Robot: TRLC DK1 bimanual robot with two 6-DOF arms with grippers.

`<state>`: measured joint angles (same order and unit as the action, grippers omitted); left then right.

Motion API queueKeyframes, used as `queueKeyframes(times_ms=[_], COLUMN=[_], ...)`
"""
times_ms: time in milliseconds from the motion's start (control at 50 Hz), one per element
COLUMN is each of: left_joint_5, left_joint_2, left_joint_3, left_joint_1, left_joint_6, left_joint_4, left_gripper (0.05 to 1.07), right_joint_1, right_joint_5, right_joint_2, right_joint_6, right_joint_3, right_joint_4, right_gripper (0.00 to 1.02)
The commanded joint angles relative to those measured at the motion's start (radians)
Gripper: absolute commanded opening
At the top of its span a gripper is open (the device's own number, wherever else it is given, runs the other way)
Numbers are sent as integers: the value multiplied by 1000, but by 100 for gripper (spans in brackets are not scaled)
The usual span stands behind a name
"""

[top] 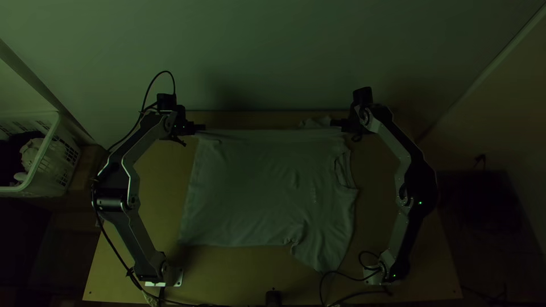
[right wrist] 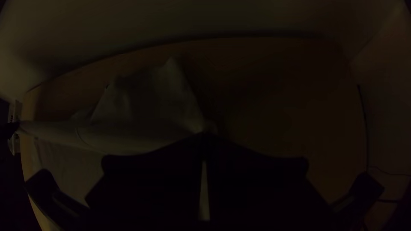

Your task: Fold the t-shirt

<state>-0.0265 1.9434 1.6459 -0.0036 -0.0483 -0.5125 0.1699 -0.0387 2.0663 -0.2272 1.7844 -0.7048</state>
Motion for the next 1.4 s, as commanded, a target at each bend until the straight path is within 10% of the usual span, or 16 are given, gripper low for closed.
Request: queueKeyframes(times_ms=[0, 1100, 1180, 1280, 1380], left_joint_5=[0, 0, 0, 0, -7], left_joint_2=[-67, -282, -285, -285, -287], left_joint_3=[-61, -543, -554, -551, -534], left_joint_1=[7, -21, -18, -15, -9], left_joint_6=[15, 19, 15, 11, 10], left_joint_4=[16, 201, 212, 206, 189], left_gripper=[8, 9, 32, 102, 103], right_joint_1=[6, 72, 75, 72, 71], right_joint_5=[-30, -59, -59, -59, -59], right_joint_2=[-69, -419, -419, -430, -485], right_joint_6=[11, 3, 3, 3, 3], right_joint_3=[-74, -717, -734, -743, -767], right_joint_4=[8, 168, 179, 177, 176], right_gripper=[2, 2, 3, 16, 32])
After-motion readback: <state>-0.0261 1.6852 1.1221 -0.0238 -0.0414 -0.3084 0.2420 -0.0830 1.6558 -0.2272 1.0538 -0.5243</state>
